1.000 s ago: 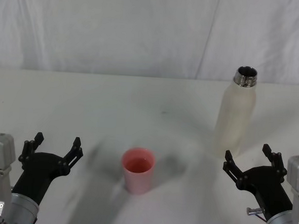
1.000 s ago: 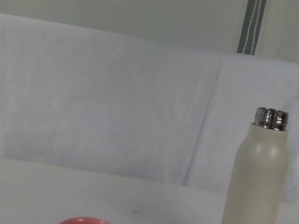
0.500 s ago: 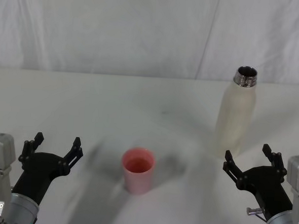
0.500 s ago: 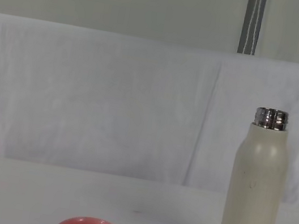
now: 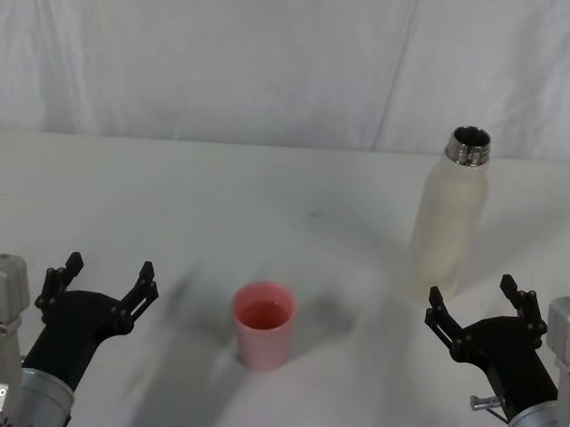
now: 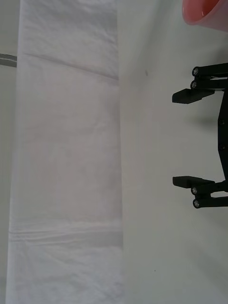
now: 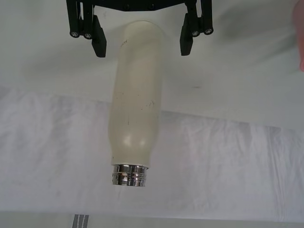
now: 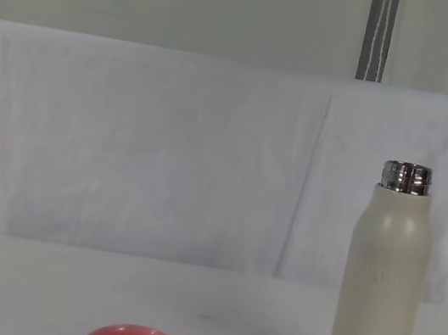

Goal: Grasp the thermos with one hand and pour water into the cup lid.

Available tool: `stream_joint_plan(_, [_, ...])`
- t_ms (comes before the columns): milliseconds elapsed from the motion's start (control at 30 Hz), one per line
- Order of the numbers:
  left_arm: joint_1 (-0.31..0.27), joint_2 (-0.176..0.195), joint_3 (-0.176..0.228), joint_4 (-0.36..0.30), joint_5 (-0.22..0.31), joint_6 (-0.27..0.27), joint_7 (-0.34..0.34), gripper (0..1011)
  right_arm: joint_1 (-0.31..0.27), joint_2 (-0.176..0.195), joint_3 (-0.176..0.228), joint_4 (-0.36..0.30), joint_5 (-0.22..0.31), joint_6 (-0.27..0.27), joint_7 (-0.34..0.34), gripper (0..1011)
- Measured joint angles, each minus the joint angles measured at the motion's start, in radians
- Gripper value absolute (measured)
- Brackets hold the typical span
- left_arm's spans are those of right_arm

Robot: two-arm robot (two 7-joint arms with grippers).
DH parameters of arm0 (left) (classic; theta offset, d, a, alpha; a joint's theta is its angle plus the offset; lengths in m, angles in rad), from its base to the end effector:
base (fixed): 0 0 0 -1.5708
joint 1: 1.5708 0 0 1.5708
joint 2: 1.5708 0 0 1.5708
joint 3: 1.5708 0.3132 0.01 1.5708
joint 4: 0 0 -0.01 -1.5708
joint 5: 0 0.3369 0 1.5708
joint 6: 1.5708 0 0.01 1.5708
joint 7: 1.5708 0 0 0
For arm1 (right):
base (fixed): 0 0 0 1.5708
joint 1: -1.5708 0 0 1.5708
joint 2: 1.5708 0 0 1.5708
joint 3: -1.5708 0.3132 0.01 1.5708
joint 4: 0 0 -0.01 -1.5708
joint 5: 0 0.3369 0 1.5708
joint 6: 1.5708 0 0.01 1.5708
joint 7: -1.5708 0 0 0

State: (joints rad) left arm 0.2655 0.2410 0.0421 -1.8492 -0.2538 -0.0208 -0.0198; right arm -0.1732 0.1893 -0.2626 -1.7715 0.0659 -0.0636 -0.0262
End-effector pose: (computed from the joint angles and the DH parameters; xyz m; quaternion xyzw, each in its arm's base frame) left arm 0.2750 0.0401 -0.3071 -0.0174 0.0064 0.6616 0.7496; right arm 0.2888 0.0420 -0.3204 -0.0014 -0.0414 -0.6057 0.7946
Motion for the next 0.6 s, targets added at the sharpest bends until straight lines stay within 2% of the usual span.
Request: stream_joint_plan(600, [0.000, 0.000, 0.000, 0.000, 0.000, 0.000, 0.000, 1001, 0.000, 0.000, 0.000, 0.000, 0.000, 0.000, 0.000, 1002])
